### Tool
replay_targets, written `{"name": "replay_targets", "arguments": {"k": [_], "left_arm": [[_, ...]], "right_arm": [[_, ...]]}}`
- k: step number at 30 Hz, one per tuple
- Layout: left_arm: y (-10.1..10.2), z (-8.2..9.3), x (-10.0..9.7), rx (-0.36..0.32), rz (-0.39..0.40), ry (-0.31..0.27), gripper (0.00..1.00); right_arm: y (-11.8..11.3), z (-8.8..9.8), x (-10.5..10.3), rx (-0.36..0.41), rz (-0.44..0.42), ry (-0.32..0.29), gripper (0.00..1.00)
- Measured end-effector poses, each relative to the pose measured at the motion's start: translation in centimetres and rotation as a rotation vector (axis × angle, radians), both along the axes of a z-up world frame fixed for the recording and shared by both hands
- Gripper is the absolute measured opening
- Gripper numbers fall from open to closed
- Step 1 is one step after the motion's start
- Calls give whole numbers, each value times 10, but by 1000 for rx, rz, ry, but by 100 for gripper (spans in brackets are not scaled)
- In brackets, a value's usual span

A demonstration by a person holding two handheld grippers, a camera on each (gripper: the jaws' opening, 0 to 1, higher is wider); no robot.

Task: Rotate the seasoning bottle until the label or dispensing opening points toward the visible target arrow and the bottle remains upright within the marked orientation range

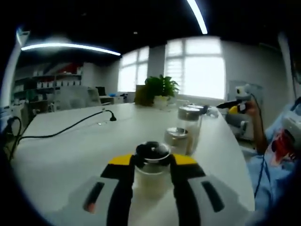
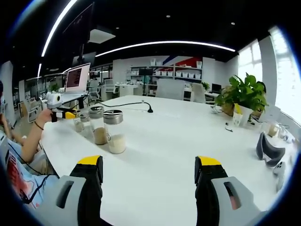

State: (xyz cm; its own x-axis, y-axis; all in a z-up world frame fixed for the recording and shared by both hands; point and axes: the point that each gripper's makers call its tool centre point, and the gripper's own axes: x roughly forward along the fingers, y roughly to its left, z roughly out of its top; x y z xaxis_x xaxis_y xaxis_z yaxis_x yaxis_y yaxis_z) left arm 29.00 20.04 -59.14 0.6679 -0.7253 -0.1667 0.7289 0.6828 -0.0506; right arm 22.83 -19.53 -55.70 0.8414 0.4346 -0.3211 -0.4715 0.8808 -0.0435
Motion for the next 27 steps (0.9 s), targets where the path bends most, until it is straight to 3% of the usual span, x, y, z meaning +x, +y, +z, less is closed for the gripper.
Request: {"name": "replay_targets", "arguments": {"k": [11, 17, 20, 22, 23, 27], "left_arm": [[2, 2, -2, 27, 10, -24, 33], [5, -5, -8, 91, 42, 0, 46], [9, 8, -6, -7, 109, 17, 45], [8, 18, -8, -115, 140, 64, 50], [9, 21, -8, -133, 158, 73, 54], [8, 23, -12, -78, 229, 79, 76]], "right_arm": [[-1, -3, 0, -3, -1, 10, 82], [-5, 3, -3, -3, -3, -7, 82], [-7, 4, -3, 2, -8, -9, 82], [-8, 5, -3, 2, -12, -12, 82], [-8, 5, -2, 4, -14, -14, 82], [-8, 4, -2, 2, -11, -9, 82]]}}
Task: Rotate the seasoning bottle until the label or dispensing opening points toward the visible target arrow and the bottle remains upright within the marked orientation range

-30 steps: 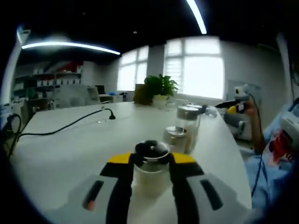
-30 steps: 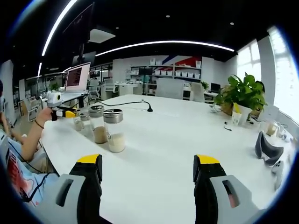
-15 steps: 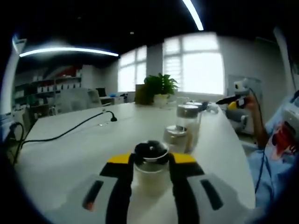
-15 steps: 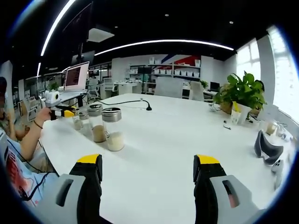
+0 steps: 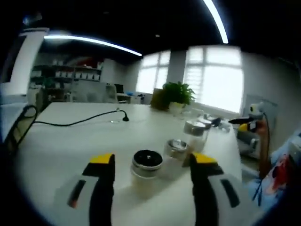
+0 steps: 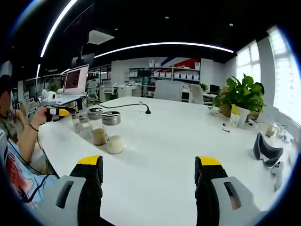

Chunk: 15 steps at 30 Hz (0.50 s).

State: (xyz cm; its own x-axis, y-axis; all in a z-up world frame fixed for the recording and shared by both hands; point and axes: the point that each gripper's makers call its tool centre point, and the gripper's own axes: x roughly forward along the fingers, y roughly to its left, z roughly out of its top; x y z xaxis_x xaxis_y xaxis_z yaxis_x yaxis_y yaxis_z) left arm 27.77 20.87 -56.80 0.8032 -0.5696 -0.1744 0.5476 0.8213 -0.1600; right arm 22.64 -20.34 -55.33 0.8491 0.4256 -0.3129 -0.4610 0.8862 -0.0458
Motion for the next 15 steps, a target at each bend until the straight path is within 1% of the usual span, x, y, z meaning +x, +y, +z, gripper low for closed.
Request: {"name": "replay_targets", "arguments": {"k": [1, 2, 3, 4, 6, 9, 11, 13, 14, 15], "left_arm": [[0, 2, -1, -2, 15, 4, 77], [1, 5, -1, -12, 47, 0, 77], [3, 10, -1, -2, 75, -26, 77], [5, 11, -2, 20, 105, -33, 77], [8, 11, -2, 89, 157, -48, 79], [4, 12, -4, 106, 227, -62, 82], [0, 9, -5, 99, 255, -61, 82], [-9, 4, -4, 84, 256, -66, 82], [-15, -1, -4, 68, 237, -43, 82], [-14, -5, -3, 56, 251, -28, 83]], "right_arm": [[0, 0, 0, 2, 3, 1, 82], [1, 0, 0, 6, 4, 1, 82], [1, 0, 0, 7, 4, 1, 82], [0, 0, 0, 7, 3, 1, 82], [-2, 1, 0, 7, -1, -1, 82], [-2, 1, 0, 13, -5, -1, 82], [-3, 2, -1, 12, -9, -2, 82], [-4, 3, -1, 15, -9, -8, 82], [-3, 4, -2, 17, -6, -9, 82], [-3, 4, -2, 18, -5, -9, 82]]}}
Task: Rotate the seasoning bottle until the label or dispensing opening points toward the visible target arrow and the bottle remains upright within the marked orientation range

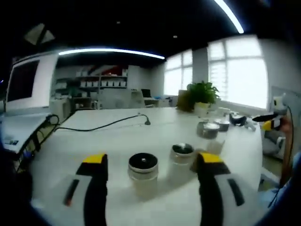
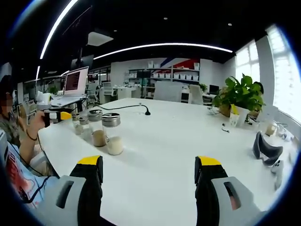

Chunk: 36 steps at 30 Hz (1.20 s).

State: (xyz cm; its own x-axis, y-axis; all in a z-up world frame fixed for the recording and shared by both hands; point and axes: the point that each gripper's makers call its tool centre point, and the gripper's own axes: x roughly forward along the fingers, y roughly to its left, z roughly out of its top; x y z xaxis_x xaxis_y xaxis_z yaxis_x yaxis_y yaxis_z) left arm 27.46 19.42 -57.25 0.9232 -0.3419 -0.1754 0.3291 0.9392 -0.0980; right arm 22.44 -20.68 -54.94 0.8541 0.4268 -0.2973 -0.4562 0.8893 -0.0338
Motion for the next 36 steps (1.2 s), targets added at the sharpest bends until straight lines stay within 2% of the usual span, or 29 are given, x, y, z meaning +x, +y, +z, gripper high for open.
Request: {"name": "replay_targets", "arguments": {"k": [4, 8, 10, 11, 14, 17, 19, 22, 25, 31, 36], "left_arm": [[9, 8, 4, -4, 130, -103, 78], [20, 15, 4, -25, 232, -165, 78], [23, 10, 6, 0, 267, -154, 77], [24, 2, 7, 21, 269, -124, 77], [22, -2, 11, 19, 276, -133, 74], [22, -6, 13, 63, 300, -139, 68], [17, -7, 13, 86, 292, -147, 68], [15, -13, 14, 86, 300, -128, 67], [15, -19, 15, 82, 305, -114, 62], [14, -22, 17, 50, 308, -92, 62], [17, -29, 18, 68, 323, -71, 59]], "right_arm": [[-5, 1, 1, 3, -11, -4, 82], [-6, 0, 1, 7, -16, -1, 82], [-7, 0, 1, 7, -15, 1, 82], [-6, 1, 1, 7, -13, -1, 82], [-5, 2, 1, 5, -7, -6, 82], [-7, 3, 1, 8, -10, -9, 82], [-8, 3, 1, 8, -13, -10, 82], [-9, 3, 0, 11, -15, -8, 82], [-10, 4, 0, 13, -13, -12, 82], [-11, 5, -2, 16, -17, -17, 82], [-12, 6, -2, 17, -18, -19, 82]]}}
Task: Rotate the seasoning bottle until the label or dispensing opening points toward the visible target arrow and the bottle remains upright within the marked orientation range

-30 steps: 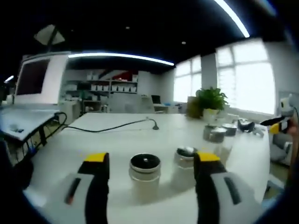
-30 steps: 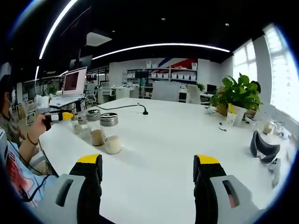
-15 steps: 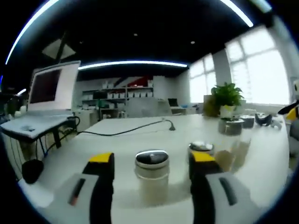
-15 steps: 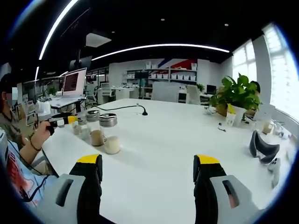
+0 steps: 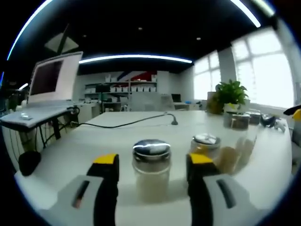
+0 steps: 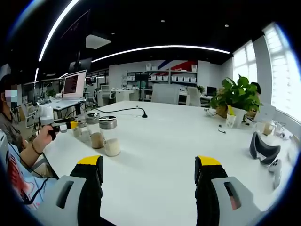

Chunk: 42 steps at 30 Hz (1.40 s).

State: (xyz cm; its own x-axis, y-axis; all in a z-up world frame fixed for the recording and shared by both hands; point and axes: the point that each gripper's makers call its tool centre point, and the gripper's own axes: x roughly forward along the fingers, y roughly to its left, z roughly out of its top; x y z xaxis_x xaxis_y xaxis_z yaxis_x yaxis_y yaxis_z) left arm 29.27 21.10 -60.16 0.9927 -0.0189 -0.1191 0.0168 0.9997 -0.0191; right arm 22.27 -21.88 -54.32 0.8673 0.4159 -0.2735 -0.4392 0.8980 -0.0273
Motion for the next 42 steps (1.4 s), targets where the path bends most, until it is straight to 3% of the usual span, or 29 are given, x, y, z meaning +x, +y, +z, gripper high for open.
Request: {"name": "replay_targets", "arguments": {"k": [6, 9, 13, 17, 28, 42], "left_arm": [[6, 2, 1, -5, 14, -15, 53], [3, 6, 2, -14, -17, -36, 41], [1, 6, 3, -8, -24, -45, 36], [1, 6, 4, 14, -28, -51, 35], [-3, 6, 6, -19, -88, -52, 35], [-3, 6, 9, -23, -246, -58, 35]], "right_arm": [[0, 0, 0, -1, 3, 0, 82], [-1, 0, 0, -3, -2, 1, 82], [0, 0, -1, -3, 4, 0, 82], [2, 0, -1, -2, 5, 1, 82], [1, 0, -1, 0, 2, 2, 82], [5, -2, 1, -10, 3, 8, 82]]}}
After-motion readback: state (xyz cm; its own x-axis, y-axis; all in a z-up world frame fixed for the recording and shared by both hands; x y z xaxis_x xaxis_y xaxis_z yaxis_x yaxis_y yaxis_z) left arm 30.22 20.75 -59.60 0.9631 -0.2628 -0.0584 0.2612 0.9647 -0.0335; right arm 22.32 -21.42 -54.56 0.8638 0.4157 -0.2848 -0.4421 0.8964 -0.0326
